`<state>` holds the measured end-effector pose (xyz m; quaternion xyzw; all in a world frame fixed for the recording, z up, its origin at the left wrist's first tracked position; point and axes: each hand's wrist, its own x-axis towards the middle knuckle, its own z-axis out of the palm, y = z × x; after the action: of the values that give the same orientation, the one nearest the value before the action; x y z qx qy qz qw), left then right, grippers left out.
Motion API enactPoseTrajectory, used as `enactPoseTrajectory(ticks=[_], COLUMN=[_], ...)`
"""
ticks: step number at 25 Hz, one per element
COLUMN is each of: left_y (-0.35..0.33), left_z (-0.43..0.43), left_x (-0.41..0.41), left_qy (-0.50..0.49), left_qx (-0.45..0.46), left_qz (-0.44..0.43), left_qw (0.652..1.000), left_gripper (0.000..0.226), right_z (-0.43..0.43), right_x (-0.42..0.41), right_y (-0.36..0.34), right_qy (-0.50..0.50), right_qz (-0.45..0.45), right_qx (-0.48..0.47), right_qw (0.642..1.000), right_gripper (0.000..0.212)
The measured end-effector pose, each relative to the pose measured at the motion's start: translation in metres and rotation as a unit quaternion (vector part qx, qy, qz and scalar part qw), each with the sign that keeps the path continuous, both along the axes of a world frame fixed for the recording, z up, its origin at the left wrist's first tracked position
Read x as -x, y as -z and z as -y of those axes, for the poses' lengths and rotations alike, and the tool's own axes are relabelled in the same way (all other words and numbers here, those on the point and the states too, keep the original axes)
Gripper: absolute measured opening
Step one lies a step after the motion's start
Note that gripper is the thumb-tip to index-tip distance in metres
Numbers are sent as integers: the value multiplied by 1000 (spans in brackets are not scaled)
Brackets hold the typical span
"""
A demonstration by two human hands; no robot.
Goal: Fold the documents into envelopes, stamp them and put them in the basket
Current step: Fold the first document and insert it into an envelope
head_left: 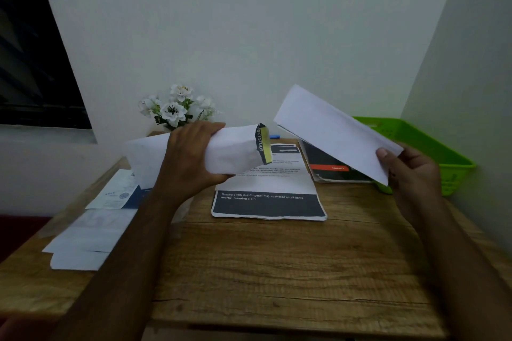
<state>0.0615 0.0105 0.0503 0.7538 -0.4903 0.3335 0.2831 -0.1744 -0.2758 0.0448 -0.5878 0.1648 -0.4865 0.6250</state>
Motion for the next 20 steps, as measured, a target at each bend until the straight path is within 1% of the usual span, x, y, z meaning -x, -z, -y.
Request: enactPoseTrajectory(ticks=[2, 8, 12, 16, 20], left_y=[1, 1, 2, 2, 2], left_z=[1, 1, 2, 2, 2], left_x=[1, 1, 1, 2, 3], left_qy=[-4, -22, -36, -41, -44], left_qx=[-4, -12, -27, -37, -51], left_qz=[0, -1, 1, -4, 5], left_qw=[1000, 1000, 999, 998, 998], left_gripper=[81, 83, 87, 89, 92], right_z=[-1, -2, -6, -7, -10], right_x=[-1, -1, 0, 0, 1], right_y=[1, 4, 3, 3, 1], right_qy=[2, 7, -2, 12, 8], right_qz=[-4, -35, -49, -61, -65], right_qx=[4, 60, 116, 138, 186], right_qw=[1000, 998, 992, 989, 980], right_gripper=[13, 18, 25, 31, 39])
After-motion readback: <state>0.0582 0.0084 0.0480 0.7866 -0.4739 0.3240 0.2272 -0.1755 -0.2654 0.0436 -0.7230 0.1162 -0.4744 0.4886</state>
